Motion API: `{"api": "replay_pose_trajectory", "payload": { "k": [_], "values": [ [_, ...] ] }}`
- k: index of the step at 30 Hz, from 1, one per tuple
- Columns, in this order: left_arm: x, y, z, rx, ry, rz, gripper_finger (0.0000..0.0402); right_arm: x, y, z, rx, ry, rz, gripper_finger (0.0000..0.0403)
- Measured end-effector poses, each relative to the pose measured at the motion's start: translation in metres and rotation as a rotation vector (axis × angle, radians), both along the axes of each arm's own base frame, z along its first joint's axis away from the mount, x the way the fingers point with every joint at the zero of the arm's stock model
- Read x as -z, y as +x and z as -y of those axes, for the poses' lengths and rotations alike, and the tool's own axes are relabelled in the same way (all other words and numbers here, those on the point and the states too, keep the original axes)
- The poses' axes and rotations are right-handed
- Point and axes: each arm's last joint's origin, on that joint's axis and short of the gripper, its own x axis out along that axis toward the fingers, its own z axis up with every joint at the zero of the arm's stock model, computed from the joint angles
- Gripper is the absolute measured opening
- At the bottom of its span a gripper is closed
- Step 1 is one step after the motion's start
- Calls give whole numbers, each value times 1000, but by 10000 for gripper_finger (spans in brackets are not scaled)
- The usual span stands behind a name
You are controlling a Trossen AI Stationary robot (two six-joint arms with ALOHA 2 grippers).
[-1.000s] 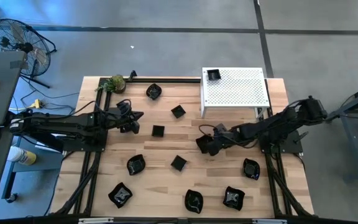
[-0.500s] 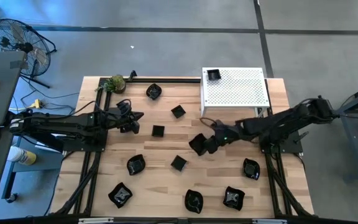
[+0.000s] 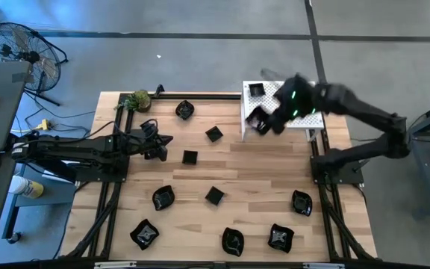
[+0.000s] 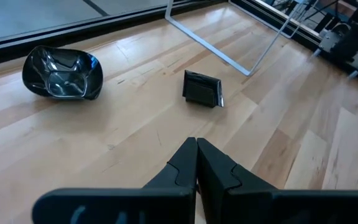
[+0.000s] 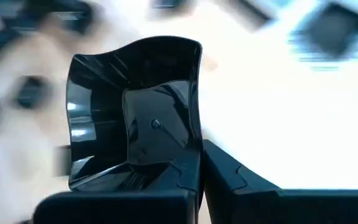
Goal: Pick & Place Mini shaped plates
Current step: Put the distorted square plate on the shelf
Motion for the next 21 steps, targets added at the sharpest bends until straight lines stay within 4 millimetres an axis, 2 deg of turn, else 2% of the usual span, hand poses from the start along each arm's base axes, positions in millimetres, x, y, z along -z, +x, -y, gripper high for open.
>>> {"api": "replay_pose_trajectory", "payload": {
  "k": [4,11,15,21],
  "values": [
    [0,0,0,0,1,0,1,0,-24,43,75,-52,-139,3],
    [0,0,0,3,8,-5,1,19,-48,108,165,-131,-316,6],
    [0,0,0,18,40,-23,1,27,-53,132,158,-165,-325,6],
    [0,0,0,16,37,-21,1,42,-61,154,138,-139,-391,3]
  ]
}}
